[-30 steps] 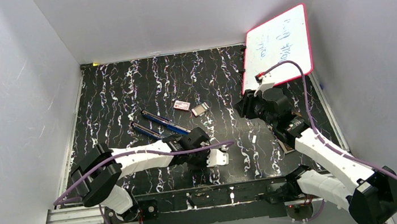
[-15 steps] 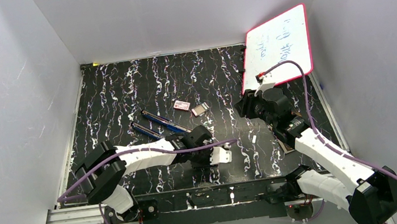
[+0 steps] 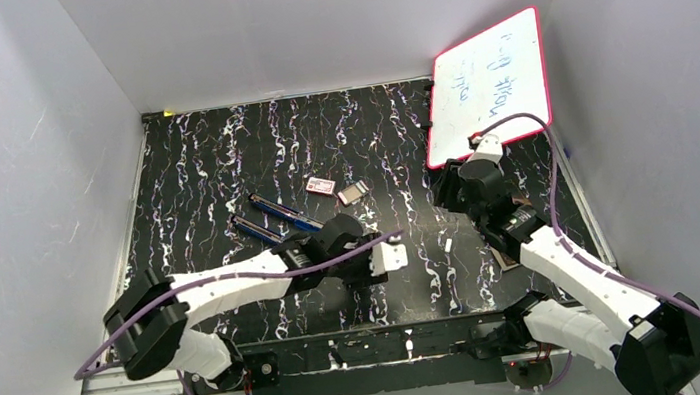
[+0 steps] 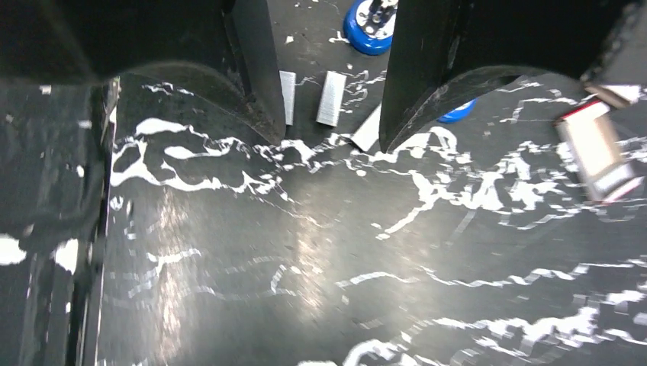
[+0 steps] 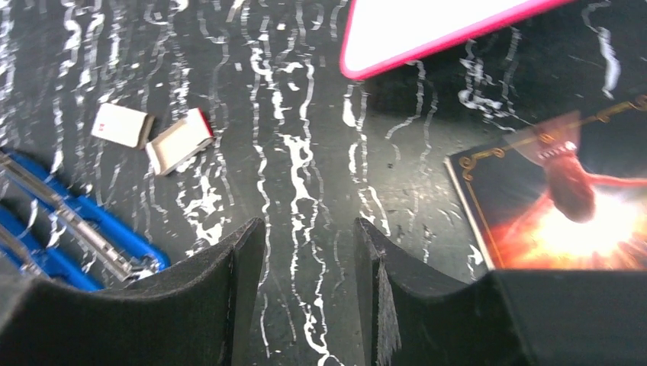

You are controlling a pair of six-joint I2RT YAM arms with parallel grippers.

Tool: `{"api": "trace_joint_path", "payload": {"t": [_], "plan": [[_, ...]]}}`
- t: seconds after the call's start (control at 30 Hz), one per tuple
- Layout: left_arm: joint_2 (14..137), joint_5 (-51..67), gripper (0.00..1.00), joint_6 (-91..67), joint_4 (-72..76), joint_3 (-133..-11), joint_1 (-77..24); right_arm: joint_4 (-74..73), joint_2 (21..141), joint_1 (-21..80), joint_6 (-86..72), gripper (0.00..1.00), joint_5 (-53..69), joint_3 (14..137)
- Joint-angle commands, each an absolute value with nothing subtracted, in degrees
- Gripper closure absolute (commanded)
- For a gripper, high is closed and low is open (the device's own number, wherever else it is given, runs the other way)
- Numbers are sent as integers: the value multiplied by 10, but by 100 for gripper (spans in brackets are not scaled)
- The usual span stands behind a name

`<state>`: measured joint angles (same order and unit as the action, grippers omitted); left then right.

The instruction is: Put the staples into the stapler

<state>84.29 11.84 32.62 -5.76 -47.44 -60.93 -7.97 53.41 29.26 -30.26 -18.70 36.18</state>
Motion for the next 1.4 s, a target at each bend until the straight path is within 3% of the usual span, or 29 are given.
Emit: {"api": "trace_joint_path", "payload": {"t": [0.0, 0.2, 0.6, 1.1, 1.37], "plan": [[766, 85, 51, 235, 94, -429, -592, -124, 549, 293, -351, 44, -296, 366], [734, 58, 46, 155, 204, -389, -544, -203, 613, 316, -401, 39, -350, 387], [743, 60, 41, 99, 192, -397, -522, -261, 706, 375, -507, 36, -343, 388], [757, 61, 42, 78, 189, -404, -521, -237, 738, 379, -524, 56, -300, 357], [758, 58, 42, 79, 186, -404, -521, -243, 735, 380, -530, 55, -302, 345]]}}
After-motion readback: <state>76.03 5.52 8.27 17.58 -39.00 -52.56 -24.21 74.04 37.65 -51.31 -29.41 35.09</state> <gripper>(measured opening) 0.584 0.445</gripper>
